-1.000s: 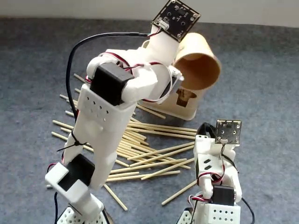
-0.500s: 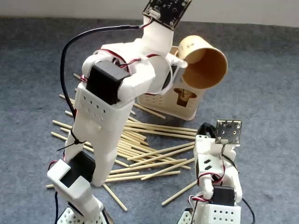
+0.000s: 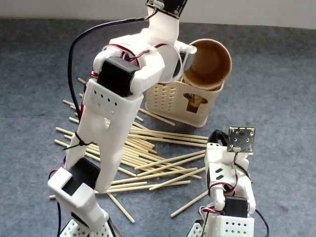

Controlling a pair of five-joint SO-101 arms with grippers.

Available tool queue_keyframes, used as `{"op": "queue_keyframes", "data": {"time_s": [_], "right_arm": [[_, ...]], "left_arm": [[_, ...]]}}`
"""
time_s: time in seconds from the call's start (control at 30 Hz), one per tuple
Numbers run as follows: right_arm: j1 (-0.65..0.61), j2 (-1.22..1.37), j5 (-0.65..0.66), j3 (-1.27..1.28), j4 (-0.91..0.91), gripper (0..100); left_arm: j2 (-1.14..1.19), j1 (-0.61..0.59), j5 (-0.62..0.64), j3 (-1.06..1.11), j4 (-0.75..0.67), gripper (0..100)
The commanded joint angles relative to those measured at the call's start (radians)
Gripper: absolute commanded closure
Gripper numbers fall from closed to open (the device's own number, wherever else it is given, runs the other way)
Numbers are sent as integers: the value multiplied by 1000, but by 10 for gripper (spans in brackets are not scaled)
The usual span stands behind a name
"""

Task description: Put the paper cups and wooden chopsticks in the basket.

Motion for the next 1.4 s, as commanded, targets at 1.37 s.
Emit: {"op": "queue_keyframes", "data": {"time_s": [1.37], "right_arm": [[-25, -12, 43, -1, -22, 989]], "left_arm": [[-36, 147, 58, 478, -173, 843]]}}
